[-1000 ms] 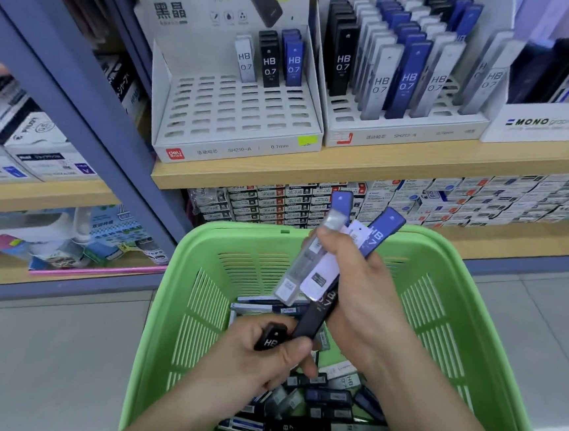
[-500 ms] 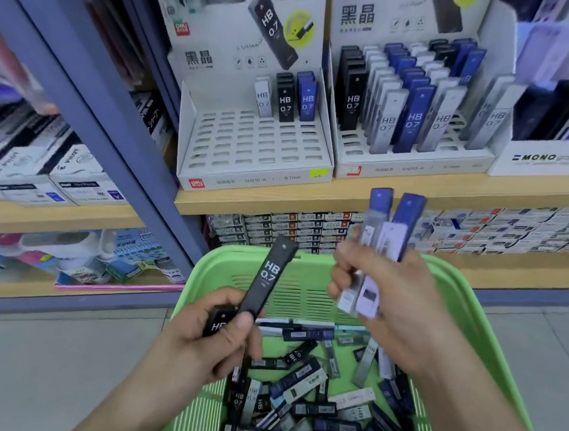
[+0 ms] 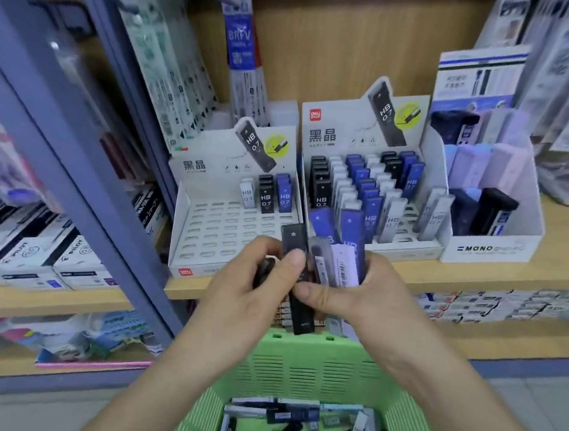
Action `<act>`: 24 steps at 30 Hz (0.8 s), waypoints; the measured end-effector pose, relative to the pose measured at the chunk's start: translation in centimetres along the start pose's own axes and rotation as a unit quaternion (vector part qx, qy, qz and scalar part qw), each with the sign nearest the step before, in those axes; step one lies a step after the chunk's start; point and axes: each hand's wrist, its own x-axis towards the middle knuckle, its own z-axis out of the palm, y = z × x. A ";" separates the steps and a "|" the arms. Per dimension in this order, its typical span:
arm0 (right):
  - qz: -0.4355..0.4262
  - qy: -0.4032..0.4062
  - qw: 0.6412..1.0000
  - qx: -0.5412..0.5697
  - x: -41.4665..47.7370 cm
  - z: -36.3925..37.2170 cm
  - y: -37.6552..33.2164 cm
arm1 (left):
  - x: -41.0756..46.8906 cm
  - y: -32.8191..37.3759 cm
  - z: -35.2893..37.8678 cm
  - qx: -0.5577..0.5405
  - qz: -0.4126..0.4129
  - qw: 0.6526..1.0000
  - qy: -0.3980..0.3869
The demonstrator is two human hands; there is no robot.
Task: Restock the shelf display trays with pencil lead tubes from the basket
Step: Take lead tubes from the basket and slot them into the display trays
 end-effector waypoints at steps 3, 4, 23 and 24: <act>0.017 -0.023 0.999 -0.041 0.8 -0.8 -1.9 | 2.2 2.5 0.9 -0.105 -0.028 0.994 -0.004; 0.037 -0.019 0.999 -0.010 1.0 -1.0 -2.4 | 2.8 3.3 1.3 -0.145 -0.041 0.989 0.008; 0.072 -0.064 0.926 0.365 1.4 -7.1 -5.0 | 9.5 8.1 10.8 -0.209 -0.027 0.966 0.152; 0.073 -0.070 0.922 0.374 1.4 -7.6 -5.1 | 9.8 8.0 11.0 -0.204 -0.023 0.966 0.156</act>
